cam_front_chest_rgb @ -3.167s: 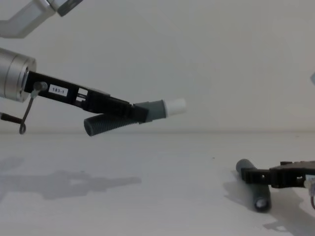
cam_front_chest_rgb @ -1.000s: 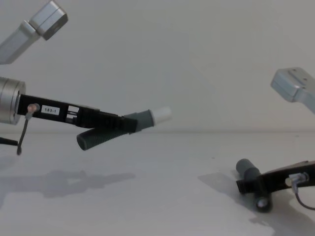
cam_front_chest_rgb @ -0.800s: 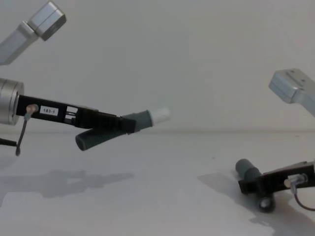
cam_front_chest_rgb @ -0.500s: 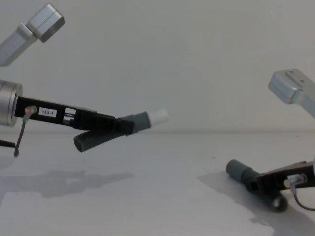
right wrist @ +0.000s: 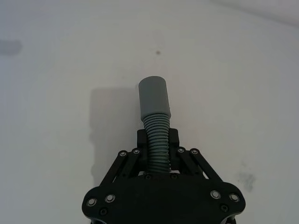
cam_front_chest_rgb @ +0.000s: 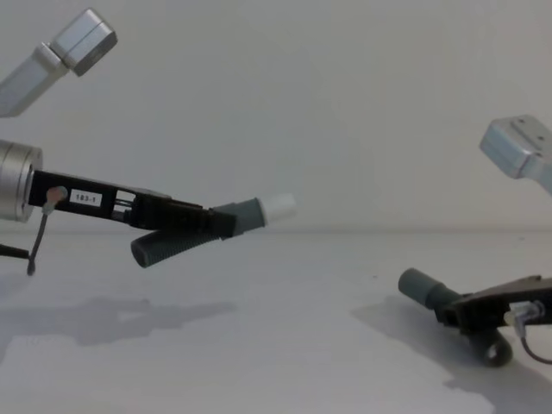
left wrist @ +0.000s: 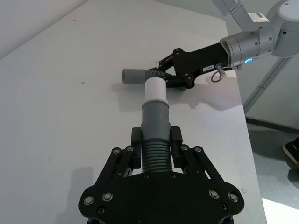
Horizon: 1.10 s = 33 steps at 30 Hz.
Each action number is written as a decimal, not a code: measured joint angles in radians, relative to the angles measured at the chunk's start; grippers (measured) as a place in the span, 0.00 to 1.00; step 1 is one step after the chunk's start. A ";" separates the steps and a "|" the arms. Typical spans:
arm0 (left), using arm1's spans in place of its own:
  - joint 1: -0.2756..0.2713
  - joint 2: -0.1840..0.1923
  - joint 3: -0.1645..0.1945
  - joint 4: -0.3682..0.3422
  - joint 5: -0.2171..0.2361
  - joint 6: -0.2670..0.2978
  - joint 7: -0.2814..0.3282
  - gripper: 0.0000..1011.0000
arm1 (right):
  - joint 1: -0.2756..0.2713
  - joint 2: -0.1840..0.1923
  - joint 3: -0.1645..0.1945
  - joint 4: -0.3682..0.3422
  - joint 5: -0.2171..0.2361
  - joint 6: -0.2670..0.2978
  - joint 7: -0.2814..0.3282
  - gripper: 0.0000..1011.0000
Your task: Use both hands to pick up one end of the pipe from the table, align the ends, and insert them.
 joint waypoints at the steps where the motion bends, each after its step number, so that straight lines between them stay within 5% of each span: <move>1: -0.001 -0.001 0.001 0.002 0.000 -0.001 -0.001 0.32 | 0.000 0.000 0.000 0.000 0.000 0.000 0.000 0.22; 20: -0.052 -0.031 0.045 0.050 0.003 -0.043 -0.078 0.32 | 0.008 0.092 -0.023 0.035 -0.017 -0.285 0.165 0.22; 33: -0.051 -0.015 0.060 0.019 -0.003 -0.048 -0.103 0.32 | 0.034 0.170 -0.052 0.072 -0.011 -0.494 0.313 0.22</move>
